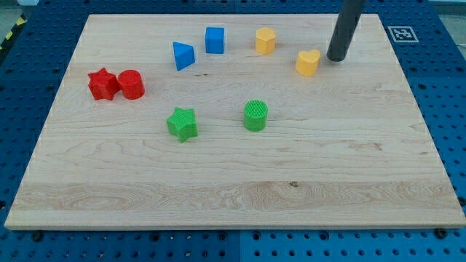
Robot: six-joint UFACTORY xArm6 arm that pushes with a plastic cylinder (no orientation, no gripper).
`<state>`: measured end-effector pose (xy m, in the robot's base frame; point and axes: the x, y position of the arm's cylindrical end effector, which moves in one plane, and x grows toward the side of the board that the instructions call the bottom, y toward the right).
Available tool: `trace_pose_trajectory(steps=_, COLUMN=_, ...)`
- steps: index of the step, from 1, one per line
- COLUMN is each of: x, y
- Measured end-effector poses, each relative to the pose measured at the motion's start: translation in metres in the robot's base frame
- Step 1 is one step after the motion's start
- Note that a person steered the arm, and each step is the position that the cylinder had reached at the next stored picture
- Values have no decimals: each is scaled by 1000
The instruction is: Slide the yellow heart closer to the green star
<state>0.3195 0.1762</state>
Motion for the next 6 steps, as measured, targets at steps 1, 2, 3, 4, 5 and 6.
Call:
trace_pose_trajectory(steps=1, x=2, y=-20)
trace_pose_trajectory(steps=2, x=9, y=-38)
trace_pose_trajectory(steps=3, x=29, y=-58)
trace_pose_trajectory(steps=4, x=42, y=-88)
trace_pose_trajectory(steps=5, x=49, y=-131)
trace_pose_trajectory(steps=6, x=78, y=-156)
